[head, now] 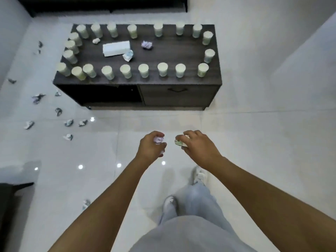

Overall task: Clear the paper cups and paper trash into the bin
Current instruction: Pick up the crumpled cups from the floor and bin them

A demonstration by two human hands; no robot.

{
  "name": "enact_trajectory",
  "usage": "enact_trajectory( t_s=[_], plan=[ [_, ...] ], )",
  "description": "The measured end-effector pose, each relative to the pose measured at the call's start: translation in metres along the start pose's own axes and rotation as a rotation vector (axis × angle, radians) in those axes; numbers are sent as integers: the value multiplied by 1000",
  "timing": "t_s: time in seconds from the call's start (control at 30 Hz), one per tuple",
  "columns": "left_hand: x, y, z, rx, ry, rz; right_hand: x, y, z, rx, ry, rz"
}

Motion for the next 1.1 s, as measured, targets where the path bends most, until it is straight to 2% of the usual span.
enact_trajectory(
  t_s=[0.2, 0.43, 0.67, 0.77, 0.83, 0.9, 0.97, 1.1],
  plan=[
    [-48, 109, 57, 219, 173, -247, -70, -38, 127, -101, 312, -40],
    [-77, 298, 156, 540, 352, -477, -176, -49, 306, -216, 676, -123],
    [-63, 503, 293, 830, 471, -628, -292, -40, 513, -256, 952, -157],
    [-55, 579, 341, 900, 503, -669, -330, -40, 590, -304, 1059, -173],
    [-53, 604, 359, 940, 493, -676, -342, -38, 619, -313, 1103, -190],
    [-42, 670, 407, 1029, 510, -764, -367, -30, 693, -338, 1248, -230],
    [-44, 683, 414, 1058, 499, -760, -372, -25, 706, -333, 1259, -237],
    [-37, 765, 451, 1161, 529, -870, -406, -14, 768, -383, 1401, -291]
  ],
)
Point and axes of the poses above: each hand's wrist, its own z-axis away from the middle knuckle, its own y-axis out of the palm, x = y × z, the point moved 3 cm from there along -z, towards the middle knuckle, and after that the axes turned 3 degrees about -x, right-handed, at the moved point
